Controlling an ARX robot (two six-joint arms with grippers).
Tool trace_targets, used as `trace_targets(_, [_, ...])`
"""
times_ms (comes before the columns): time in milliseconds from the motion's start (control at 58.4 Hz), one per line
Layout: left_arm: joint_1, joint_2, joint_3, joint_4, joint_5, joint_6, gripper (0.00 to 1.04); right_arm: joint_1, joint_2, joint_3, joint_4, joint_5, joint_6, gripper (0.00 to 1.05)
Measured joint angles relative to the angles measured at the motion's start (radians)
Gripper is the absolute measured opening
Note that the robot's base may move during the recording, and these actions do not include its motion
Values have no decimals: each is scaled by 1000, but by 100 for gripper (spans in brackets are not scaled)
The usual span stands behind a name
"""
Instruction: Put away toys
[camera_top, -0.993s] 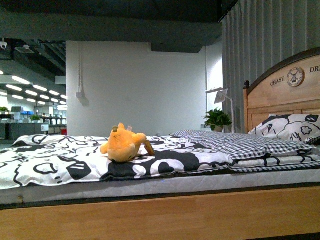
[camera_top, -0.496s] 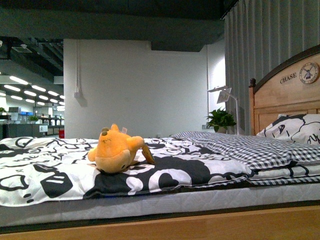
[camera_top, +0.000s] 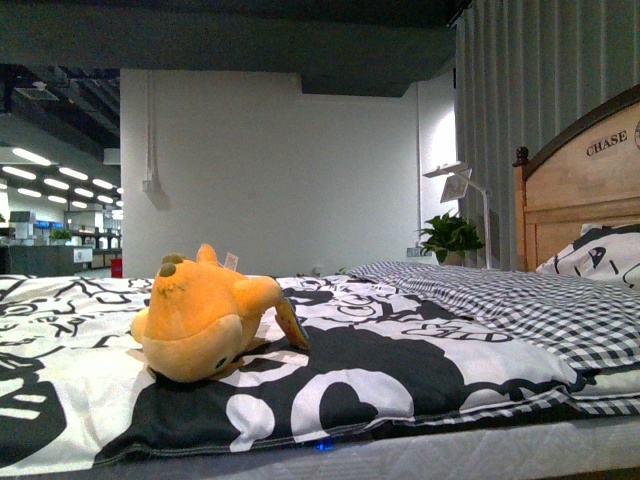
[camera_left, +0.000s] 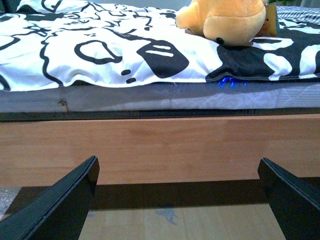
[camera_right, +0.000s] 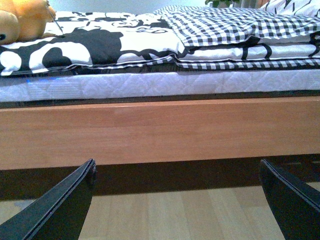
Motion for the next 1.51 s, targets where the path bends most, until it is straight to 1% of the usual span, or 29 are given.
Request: trace_targets(1506, [0, -1, 0, -1, 1, 1, 98, 0, 0, 0, 1, 1, 0, 98])
